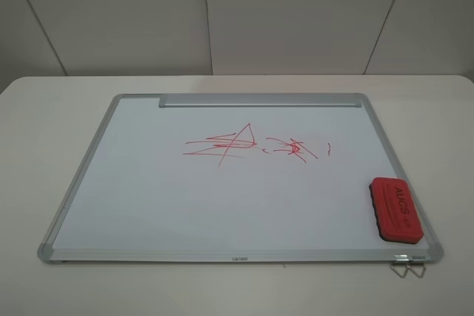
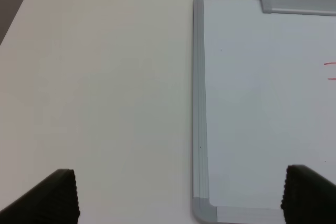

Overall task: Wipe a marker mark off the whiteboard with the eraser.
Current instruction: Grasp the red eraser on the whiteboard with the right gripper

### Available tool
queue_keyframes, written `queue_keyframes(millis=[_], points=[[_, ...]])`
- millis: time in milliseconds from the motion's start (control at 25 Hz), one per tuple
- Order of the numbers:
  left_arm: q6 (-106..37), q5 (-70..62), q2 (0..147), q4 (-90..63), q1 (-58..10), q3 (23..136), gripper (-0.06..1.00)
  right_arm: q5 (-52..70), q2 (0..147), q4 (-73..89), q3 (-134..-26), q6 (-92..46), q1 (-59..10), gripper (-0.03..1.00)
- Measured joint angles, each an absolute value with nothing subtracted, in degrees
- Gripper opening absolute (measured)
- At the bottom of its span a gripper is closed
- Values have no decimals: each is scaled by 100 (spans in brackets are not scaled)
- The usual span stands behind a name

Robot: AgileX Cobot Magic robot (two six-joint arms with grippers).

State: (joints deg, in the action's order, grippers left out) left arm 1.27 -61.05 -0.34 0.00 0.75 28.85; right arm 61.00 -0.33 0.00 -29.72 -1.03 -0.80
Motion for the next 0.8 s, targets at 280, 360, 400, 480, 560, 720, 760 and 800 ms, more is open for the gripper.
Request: queue_keyframes(millis=[280,360,400,480,560,720,760,800], points=[[127,-6105,-34,0,75,2885,77,6100,-33,0,-2972,-103,-80,83],[127,-6105,-34,0,75,2885,77,6100,-33,0,-2972,-103,-80,83],[127,-6105,-34,0,75,2885,77,6100,-33,0,-2972,-103,-80,83],[127,-6105,-34,0,75,2885,77,6100,-33,0,-2972,-103,-80,83],[127,-6105,-34,0,75,2885,77,6100,-33,0,-2972,-103,-80,83],[127,-6105,-34,0,75,2885,77,6100,-33,0,-2972,-103,-80,83],[127,-6105,-34,0,75,2885,77,6100,-33,0,-2972,-103,-80,83],[127,-6105,-34,0,75,2885,77,6100,-33,0,-2972,-103,-80,83]])
